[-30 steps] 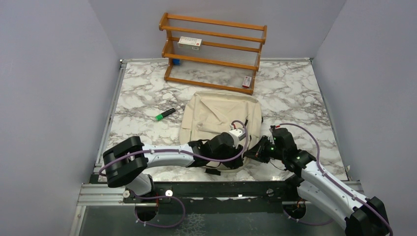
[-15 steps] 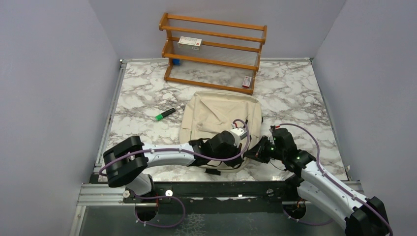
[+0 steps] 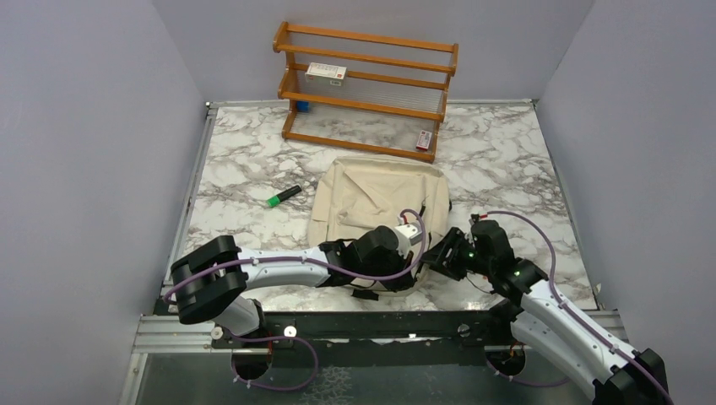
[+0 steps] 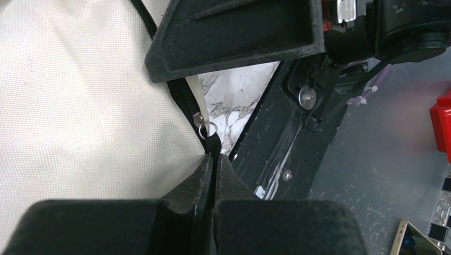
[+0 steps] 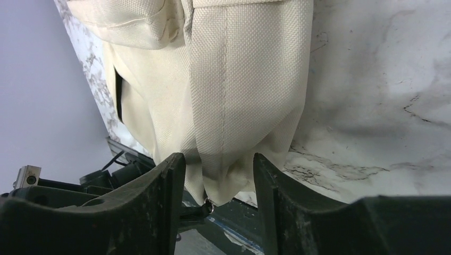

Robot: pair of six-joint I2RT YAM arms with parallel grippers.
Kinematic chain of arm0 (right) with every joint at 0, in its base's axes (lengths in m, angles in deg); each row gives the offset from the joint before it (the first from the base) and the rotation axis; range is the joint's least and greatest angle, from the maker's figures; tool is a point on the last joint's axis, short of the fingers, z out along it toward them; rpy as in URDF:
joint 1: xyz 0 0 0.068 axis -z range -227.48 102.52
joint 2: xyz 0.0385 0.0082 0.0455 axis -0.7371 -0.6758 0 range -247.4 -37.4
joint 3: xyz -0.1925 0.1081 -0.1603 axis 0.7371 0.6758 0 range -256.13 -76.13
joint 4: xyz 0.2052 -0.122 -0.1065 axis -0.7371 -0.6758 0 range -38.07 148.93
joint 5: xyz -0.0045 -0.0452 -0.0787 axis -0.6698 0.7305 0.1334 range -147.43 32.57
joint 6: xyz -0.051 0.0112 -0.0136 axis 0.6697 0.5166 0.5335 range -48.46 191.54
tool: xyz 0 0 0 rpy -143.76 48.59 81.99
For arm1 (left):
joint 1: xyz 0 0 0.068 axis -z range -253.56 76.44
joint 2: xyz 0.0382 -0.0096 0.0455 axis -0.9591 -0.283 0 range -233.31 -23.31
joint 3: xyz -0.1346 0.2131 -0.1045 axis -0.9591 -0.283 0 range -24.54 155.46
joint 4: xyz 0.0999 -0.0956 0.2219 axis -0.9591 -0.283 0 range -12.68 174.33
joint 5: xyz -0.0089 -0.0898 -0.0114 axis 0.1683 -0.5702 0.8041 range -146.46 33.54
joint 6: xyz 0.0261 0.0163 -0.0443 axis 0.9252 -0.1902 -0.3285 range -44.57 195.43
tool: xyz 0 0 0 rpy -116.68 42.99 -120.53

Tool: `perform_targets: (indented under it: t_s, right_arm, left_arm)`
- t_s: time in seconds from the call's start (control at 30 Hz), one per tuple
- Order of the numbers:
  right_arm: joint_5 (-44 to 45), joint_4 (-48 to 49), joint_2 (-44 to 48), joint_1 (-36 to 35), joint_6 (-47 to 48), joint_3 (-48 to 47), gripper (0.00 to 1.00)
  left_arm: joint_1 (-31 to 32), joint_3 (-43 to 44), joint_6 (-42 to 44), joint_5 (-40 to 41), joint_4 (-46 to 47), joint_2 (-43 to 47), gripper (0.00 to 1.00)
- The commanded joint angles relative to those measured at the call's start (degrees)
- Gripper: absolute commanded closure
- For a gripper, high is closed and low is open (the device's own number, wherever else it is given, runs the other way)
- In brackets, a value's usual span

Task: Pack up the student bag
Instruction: Zip the student bag at the center of the board.

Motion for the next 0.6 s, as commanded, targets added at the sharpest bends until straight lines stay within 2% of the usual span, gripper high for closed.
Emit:
perform_targets:
  t_s: [0.0,0.1,0.17,0.33,0.47,0.57]
  right_arm:
    - [-0.1,0.1,-1.0,0.1,-0.3,-1.1,0.45]
    - [-0.8,1.2,-3.5,0.1,-0.6,-1.4,0.46]
    - [-1.0,2.2,-4.8,0.1,-0.7,-1.8,0.51]
    - [1.3,3.3,-5.3,0.1,-0.3,-3.3,0.76]
    - [2.9,5.0,-5.4,0.1,-0.3,-4.8,0.91]
    - [3.2,6.3,-6.9,0.1,-0.2,-6.5,0.98]
  left_arm:
    - [0.0,0.7,1.1,-4.1,0.8,0.5,1.00]
    - [0.0,1.6,1.4,-4.8,0.7,-0.2,1.00]
    - [0.0,1.9,1.6,-5.1,0.4,-0.3,1.00]
    - [0.1,2.0,2.0,-5.2,-1.5,0.5,1.00]
    - [0.2,2.0,2.5,-3.7,-4.7,2.7,1.00]
    - [0.2,2.3,2.6,-1.4,-8.7,4.1,1.00]
